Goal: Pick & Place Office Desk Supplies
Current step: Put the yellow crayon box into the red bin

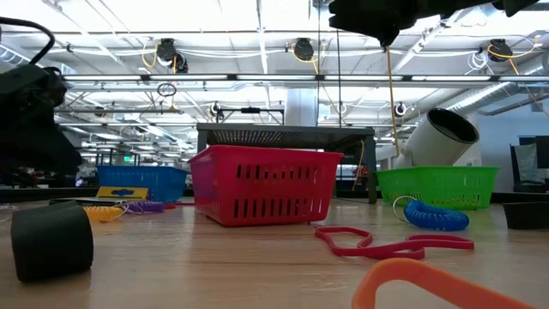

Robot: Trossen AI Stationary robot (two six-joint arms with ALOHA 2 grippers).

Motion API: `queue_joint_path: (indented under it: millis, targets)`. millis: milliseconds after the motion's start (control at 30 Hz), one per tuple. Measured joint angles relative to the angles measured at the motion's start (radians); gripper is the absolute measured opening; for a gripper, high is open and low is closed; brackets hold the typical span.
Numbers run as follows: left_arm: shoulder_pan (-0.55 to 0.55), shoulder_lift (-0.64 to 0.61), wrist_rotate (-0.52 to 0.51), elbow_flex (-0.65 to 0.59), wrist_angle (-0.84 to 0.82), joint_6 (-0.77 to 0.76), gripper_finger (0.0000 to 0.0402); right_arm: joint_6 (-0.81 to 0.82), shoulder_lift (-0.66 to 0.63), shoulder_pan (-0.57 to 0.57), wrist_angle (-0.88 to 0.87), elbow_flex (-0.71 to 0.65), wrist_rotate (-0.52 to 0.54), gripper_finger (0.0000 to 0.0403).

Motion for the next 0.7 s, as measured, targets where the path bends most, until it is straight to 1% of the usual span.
queue_joint_path:
  millis: [200,367,700]
  targets:
    - [0.081,0.0,0.063,0.0,0.023,0.082,0.0141,0.0,0.0,0.0,0.0,0.0,0.0,0.0166]
    - [0.149,0.0,0.094,0.0,0.053,0.146,0.0141,0.0,0.0,0.0,0.0,0.0,0.0,0.0166]
    - [0.287,0.001,0.168,0.0,0.057,0.227,0.0141,0.0,0.0,0.0,0.0,0.0,0.0,0.0166]
